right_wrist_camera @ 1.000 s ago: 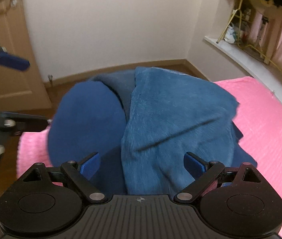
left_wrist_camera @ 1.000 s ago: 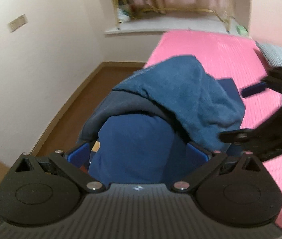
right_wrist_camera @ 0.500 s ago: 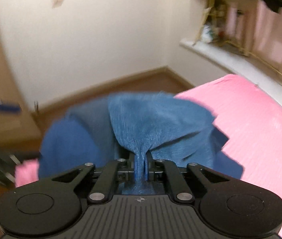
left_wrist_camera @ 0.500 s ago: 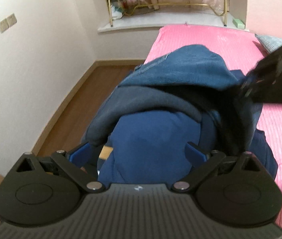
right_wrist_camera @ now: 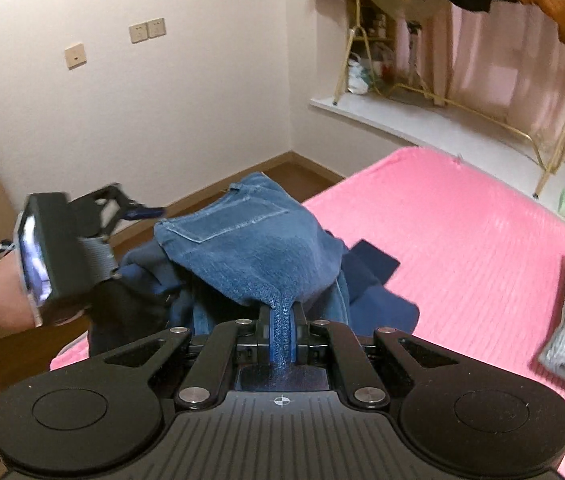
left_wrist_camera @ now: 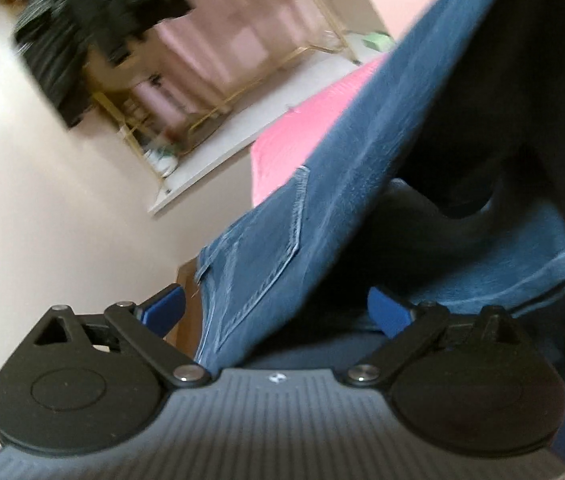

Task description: Fold clothes

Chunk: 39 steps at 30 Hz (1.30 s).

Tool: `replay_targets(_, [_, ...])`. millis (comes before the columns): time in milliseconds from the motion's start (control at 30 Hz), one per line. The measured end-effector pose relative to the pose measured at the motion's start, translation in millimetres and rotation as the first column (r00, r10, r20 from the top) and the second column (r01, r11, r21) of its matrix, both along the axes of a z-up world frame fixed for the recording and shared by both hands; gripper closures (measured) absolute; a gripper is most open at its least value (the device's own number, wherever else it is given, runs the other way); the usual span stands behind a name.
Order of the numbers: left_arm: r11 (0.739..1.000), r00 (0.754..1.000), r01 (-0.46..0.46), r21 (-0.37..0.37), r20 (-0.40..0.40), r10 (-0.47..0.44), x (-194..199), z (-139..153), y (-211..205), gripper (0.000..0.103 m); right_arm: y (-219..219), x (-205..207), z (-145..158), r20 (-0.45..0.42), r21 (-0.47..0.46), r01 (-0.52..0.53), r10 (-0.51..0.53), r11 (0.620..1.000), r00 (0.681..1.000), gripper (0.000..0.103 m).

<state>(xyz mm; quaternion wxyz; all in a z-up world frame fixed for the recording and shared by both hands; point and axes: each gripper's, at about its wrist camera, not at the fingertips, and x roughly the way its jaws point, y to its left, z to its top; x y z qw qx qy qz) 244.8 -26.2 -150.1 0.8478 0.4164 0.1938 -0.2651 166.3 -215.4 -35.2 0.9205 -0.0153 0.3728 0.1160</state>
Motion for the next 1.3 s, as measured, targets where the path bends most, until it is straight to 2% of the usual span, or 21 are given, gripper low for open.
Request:
replay_targets(33, [1.000, 1.000, 0.007, 0.017, 0.006, -0.007, 5, -4, -5, 0.030, 0, -4, 0, 0.000, -0.001, 0.007, -0.007, 1.000, 1.000, 0.099])
replay_targets(100, [0.999, 1.000, 0.016, 0.039, 0.021, -0.016, 13, -11, -12, 0.038, 0, -8, 1, 0.002, 0.003, 0.015, -0.015, 1.000, 1.000, 0.099])
replay_targets(167, [0.998, 0.999, 0.027, 0.049, 0.028, -0.028, 20, -12, -12, 0.050, 1, -12, 3, 0.004, 0.005, 0.014, -0.014, 1.000, 1.000, 0.099])
replay_targets(233, [0.997, 0.999, 0.039, 0.061, 0.032, -0.041, 27, -12, -12, 0.082, 2, -15, 5, 0.009, 0.003, 0.009, -0.009, 1.000, 1.000, 0.099])
replay_targets(300, [0.995, 0.997, 0.064, 0.080, 0.044, -0.068, 30, -6, -11, 0.094, 1, -20, 7, 0.018, 0.011, 0.013, -0.014, 1.000, 1.000, 0.099])
replay_targets(433, [0.994, 0.988, 0.088, 0.067, 0.121, -0.096, 31, 27, -17, 0.096, -16, -47, 19, 0.037, 0.052, 0.036, -0.038, 0.998, 0.999, 0.099])
replay_targets(533, [0.989, 0.972, 0.140, 0.050, 0.183, -0.147, 7, 64, -46, 0.096, -37, -87, 33, 0.059, 0.089, 0.073, -0.078, 0.993, 0.995, 0.100])
replay_targets(700, [0.972, 0.930, 0.233, 0.031, 0.286, -0.232, -36, 125, -98, 0.097, -91, -192, 61, 0.105, 0.137, 0.178, -0.193, 0.974, 0.975, 0.103])
replay_targets(833, [0.940, 0.887, 0.337, 0.054, 0.317, -0.336, -105, 155, -164, 0.097, -156, -289, 54, 0.069, 0.192, 0.296, -0.313, 0.936, 0.947, 0.103])
replay_targets(900, [0.912, 0.859, 0.399, 0.093, 0.310, -0.407, -148, 154, -201, 0.097, -188, -335, 42, 0.055, 0.228, 0.334, -0.354, 0.915, 0.934, 0.103])
replay_targets(1000, [0.867, 0.819, 0.477, 0.145, 0.284, -0.498, -217, 135, -250, 0.098, -220, -386, 20, 0.017, 0.240, 0.390, -0.406, 0.889, 0.914, 0.103])
replay_targets(1100, [0.816, 0.797, 0.553, 0.169, 0.177, -0.577, -286, 100, -283, 0.098, -240, -418, -1, -0.046, 0.200, 0.422, -0.421, 0.884, 0.906, 0.103])
replay_targets(1133, [0.806, 0.799, 0.568, 0.167, 0.121, -0.589, -302, 90, -288, 0.097, -243, -425, -8, -0.065, 0.172, 0.422, -0.418, 0.890, 0.906, 0.103])
replay_targets(1167, [0.798, 0.802, 0.580, 0.162, 0.060, -0.595, -317, 80, -292, 0.097, -244, -429, -12, -0.079, 0.152, 0.421, -0.414, 0.894, 0.907, 0.091])
replay_targets(1200, [0.791, 0.801, 0.592, 0.156, -0.002, -0.599, -331, 70, -296, 0.095, -243, -432, -15, -0.091, 0.138, 0.419, -0.410, 0.897, 0.907, 0.060])
replay_targets(1233, [0.789, 0.803, 0.595, 0.151, -0.071, -0.592, -340, 60, -294, 0.094, -241, -435, -18, -0.097, 0.126, 0.418, -0.408, 0.900, 0.908, 0.041])
replay_targets(1267, [0.789, 0.802, 0.596, 0.148, -0.142, -0.580, -348, 50, -291, 0.093, -239, -438, -21, -0.100, 0.117, 0.415, -0.405, 0.902, 0.909, 0.029])
replay_targets(1300, [0.792, 0.801, 0.594, 0.141, -0.198, -0.565, -347, 45, -289, 0.091, -235, -438, -25, -0.108, 0.113, 0.407, -0.396, 0.907, 0.912, 0.029])
